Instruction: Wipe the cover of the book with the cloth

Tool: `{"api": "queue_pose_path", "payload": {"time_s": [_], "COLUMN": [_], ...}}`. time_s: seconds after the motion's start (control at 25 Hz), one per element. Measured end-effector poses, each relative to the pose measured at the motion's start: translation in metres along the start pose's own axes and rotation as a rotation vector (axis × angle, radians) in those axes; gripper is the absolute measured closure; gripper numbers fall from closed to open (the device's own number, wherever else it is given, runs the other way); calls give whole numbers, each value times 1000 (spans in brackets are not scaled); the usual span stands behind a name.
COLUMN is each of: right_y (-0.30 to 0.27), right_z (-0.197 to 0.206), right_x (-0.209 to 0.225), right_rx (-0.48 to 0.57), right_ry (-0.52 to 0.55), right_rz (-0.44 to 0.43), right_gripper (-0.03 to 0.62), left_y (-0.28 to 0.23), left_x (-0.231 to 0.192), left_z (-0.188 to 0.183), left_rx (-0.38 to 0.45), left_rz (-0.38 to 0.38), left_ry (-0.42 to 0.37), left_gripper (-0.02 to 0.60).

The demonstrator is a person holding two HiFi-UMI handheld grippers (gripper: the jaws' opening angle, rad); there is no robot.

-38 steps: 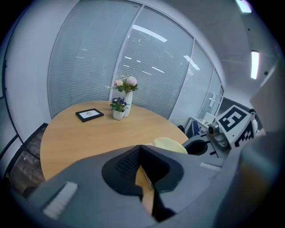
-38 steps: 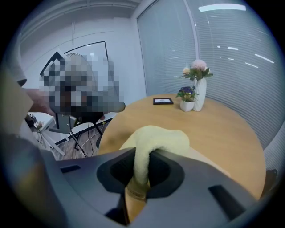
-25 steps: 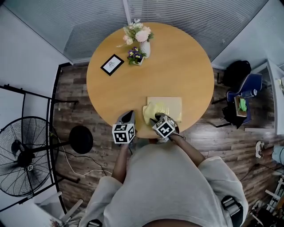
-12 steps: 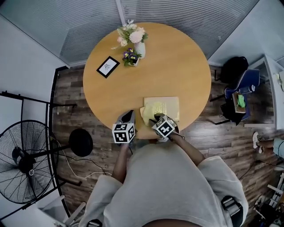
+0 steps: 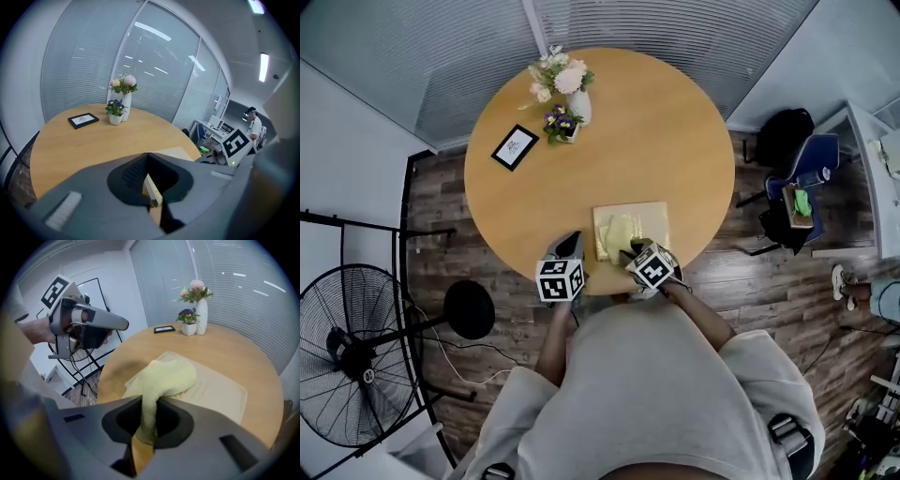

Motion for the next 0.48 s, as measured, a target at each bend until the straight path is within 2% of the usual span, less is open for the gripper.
{"api": "queue_pose_path", "payload": {"time_s": [0.48], "right_y": [29], "right_z": [32], "right_x": [28], "right_rx": [-15], "right_ry": [-73], "right_rz": [73], "right_gripper": [534], "left_y": [-16], "left_x": [22], "left_z": [-4], "left_rx": [-10], "left_rz": [52], "left_ry": [-28], "left_gripper": [575]}}
Point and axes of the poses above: the fingertips, and each gripper's own axes: y backward along the fingers, x to its right, z out of its underside, the point moved 8 cm from there along y, backward along the fingers, and after that the axes turned 1 degree about x, right-handed, at the moved point
